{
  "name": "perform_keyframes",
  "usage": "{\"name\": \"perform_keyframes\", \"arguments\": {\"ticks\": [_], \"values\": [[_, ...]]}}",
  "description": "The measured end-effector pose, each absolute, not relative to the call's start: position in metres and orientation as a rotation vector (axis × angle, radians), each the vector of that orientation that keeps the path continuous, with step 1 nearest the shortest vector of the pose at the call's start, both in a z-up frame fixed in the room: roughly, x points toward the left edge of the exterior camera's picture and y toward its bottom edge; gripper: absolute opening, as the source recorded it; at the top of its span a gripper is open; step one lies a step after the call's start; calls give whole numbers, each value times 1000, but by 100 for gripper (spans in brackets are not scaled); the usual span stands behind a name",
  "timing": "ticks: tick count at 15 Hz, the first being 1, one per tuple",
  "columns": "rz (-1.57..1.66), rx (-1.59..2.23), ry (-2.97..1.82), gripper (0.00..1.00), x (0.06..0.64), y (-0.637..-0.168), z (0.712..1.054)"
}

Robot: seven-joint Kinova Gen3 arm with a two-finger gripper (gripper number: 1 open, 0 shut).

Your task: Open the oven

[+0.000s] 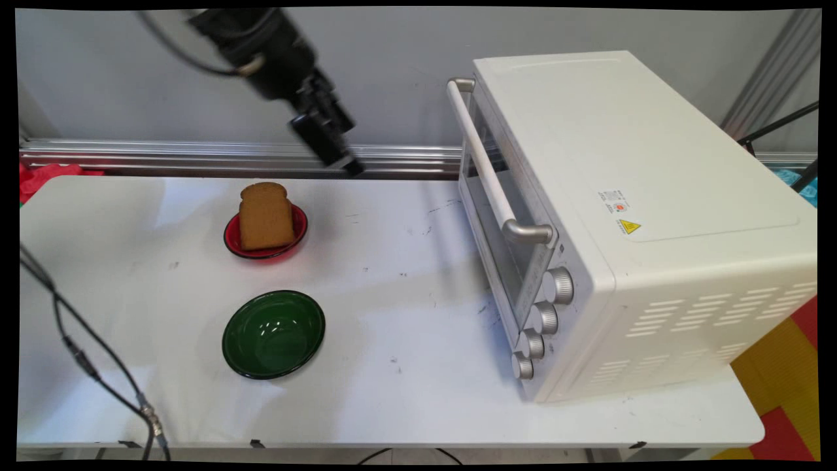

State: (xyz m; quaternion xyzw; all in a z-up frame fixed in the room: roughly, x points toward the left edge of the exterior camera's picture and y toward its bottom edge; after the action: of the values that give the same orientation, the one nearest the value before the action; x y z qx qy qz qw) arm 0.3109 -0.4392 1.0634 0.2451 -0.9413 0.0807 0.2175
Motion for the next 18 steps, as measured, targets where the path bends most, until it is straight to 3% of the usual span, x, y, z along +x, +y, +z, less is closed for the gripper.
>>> {"name": "perform_keyframes", "arguments": {"ticks": [8,17,18], "values": [[272,652,-2565,100,252,-489,1090],[259,655,-2559,100,222,-519,1095],[256,656,-2558,0,220,-521,1093]]}}
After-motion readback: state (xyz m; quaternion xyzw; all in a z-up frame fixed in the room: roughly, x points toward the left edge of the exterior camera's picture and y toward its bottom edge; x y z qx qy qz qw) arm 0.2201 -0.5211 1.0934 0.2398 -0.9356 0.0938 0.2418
